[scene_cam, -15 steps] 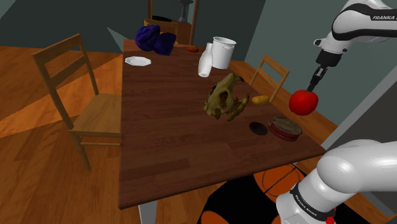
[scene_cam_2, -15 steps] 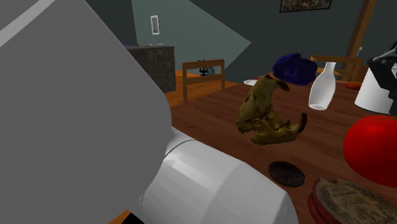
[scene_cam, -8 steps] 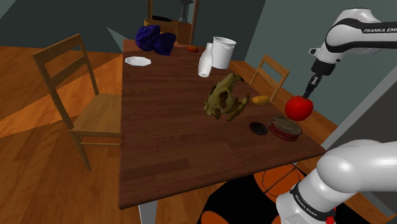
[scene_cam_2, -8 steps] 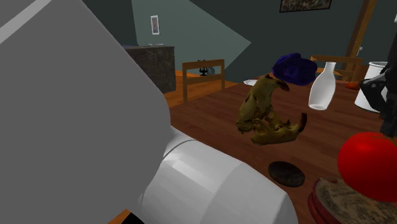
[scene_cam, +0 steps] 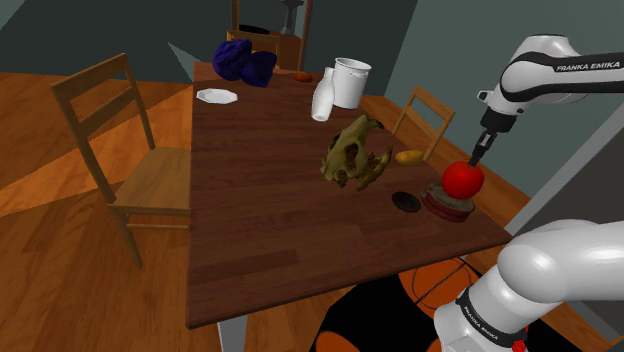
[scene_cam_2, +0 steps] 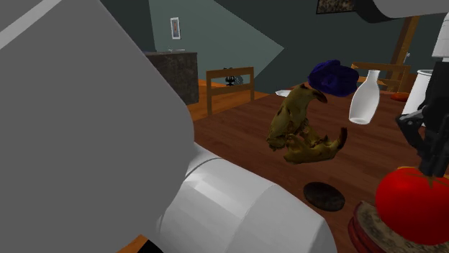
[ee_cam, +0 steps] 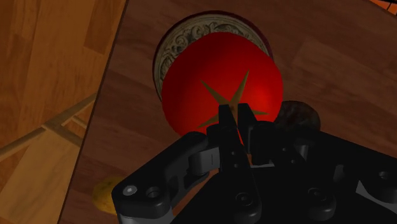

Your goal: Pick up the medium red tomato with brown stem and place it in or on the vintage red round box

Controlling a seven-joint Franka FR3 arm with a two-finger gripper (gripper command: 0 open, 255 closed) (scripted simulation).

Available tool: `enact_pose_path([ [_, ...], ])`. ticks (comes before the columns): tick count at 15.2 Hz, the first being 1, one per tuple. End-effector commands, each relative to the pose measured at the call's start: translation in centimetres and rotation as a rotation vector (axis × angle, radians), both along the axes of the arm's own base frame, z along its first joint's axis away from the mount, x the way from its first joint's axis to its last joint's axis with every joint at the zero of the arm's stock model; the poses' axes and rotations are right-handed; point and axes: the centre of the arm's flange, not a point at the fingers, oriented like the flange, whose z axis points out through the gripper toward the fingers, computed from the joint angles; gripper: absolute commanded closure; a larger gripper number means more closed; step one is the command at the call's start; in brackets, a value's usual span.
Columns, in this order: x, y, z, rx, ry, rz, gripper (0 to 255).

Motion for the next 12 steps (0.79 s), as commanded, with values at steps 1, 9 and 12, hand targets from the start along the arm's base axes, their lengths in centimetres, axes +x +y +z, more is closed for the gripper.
enact_pose_path([
  [1, 0.09, -0.11, -1.24, 0.000, -0.001, 0.000, 255],
  [9, 0.06, -0.13, -1.27, 0.000, -0.001, 0.000, 0],
  [12, 0.07, -0.10, -1.25, 0.000, -0.001, 0.000, 0],
])
